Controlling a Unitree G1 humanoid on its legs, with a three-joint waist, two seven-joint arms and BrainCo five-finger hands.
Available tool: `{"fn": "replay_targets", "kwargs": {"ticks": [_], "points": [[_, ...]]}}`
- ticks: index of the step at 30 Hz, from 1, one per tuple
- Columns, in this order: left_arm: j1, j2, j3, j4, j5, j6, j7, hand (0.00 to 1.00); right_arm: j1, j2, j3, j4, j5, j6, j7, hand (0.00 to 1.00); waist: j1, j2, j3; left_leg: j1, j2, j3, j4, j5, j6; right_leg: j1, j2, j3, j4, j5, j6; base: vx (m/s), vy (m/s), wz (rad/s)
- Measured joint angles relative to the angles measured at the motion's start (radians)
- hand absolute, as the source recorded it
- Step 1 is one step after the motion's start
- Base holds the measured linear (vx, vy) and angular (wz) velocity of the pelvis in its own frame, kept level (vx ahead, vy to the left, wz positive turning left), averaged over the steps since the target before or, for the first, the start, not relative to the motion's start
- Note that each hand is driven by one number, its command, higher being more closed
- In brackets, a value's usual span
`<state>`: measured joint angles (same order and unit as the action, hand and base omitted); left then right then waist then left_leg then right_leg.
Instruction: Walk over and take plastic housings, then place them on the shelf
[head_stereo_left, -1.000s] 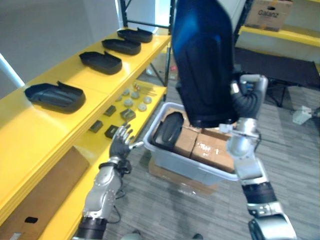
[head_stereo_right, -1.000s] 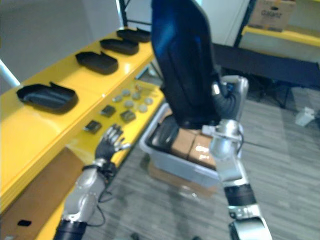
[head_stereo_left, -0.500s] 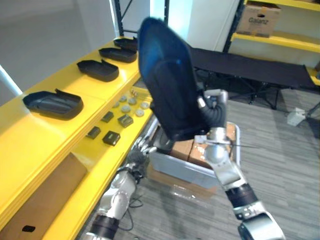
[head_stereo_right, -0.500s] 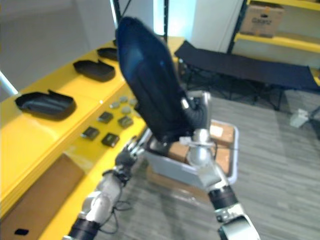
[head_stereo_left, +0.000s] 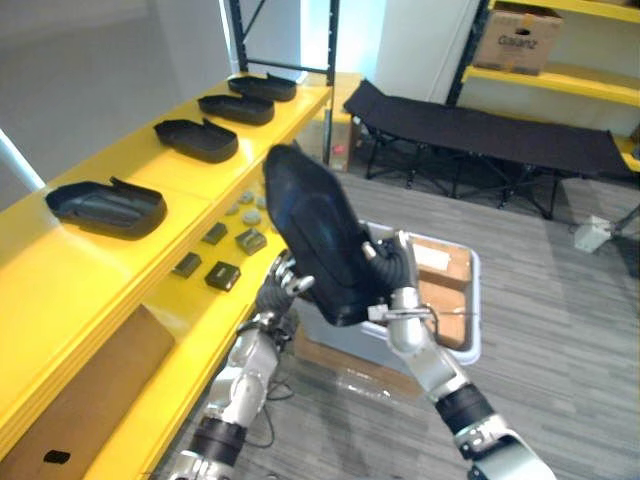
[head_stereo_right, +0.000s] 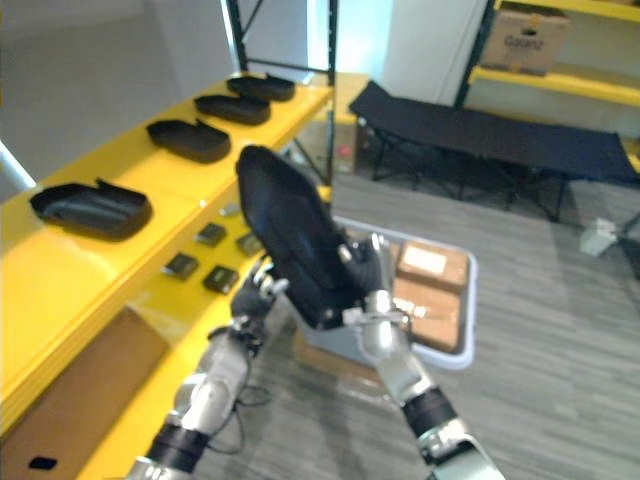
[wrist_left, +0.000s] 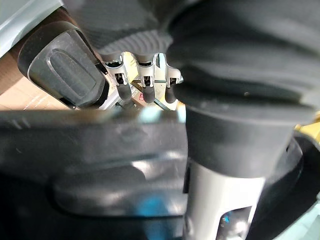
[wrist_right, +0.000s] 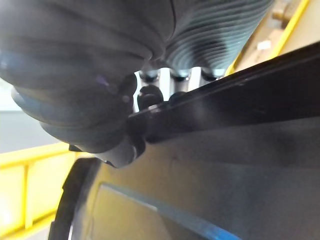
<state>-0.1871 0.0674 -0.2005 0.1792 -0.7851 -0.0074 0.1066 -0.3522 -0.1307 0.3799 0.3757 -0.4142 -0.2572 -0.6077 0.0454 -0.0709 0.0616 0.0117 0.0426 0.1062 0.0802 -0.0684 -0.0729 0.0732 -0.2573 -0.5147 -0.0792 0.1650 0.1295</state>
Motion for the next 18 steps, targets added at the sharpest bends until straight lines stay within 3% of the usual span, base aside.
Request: {"fn": "replay_targets", "kwargs": {"ticks": [8, 9, 14, 18], "points": [[-0.014, 0.002, 0.0, 0.022, 0.017, 0.013, 0.009, 0.0, 0.006, 0.023, 0.018, 0.037, 0.008, -0.002, -0.005, 1.0, 0.002, -0.014, -0.01, -0.003, 0.0, -0.009, 0.003, 0.0, 0.0, 0.001, 0.0, -0.004, 0.0, 0.0, 0.0, 0.0, 0.0, 0.0], [-0.017, 0.0, -0.001, 0.04, 0.019, 0.021, 0.009, 1.0, 0.005, 0.029, 0.022, 0.036, 0.009, -0.002, -0.005, 1.0, 0.003, -0.014, -0.01, -0.005, 0.0, -0.01, 0.005, 0.0, 0.0, 0.001, 0.0, -0.005, 0.0, 0.0, 0.0, 0.0, 0.0, 0.0], [-0.019, 0.0, -0.01, 0.07, 0.022, 0.034, 0.008, 1.0, 0.003, 0.048, 0.047, 0.037, 0.048, -0.002, -0.007, 1.0, 0.006, -0.014, -0.01, -0.015, 0.001, -0.014, 0.025, -0.007, -0.002, 0.002, 0.002, -0.007, 0.0, 0.0, -0.001, -0.02, 0.003, 0.02], [-0.019, 0.003, -0.008, 0.077, 0.022, 0.078, -0.001, 1.0, 0.003, 0.052, 0.057, 0.037, 0.049, -0.002, -0.023, 1.0, 0.009, -0.015, -0.01, -0.016, 0.004, -0.014, 0.035, -0.011, -0.004, 0.006, 0.004, -0.007, 0.0, -0.004, -0.007, -0.03, 0.004, 0.0]]}}
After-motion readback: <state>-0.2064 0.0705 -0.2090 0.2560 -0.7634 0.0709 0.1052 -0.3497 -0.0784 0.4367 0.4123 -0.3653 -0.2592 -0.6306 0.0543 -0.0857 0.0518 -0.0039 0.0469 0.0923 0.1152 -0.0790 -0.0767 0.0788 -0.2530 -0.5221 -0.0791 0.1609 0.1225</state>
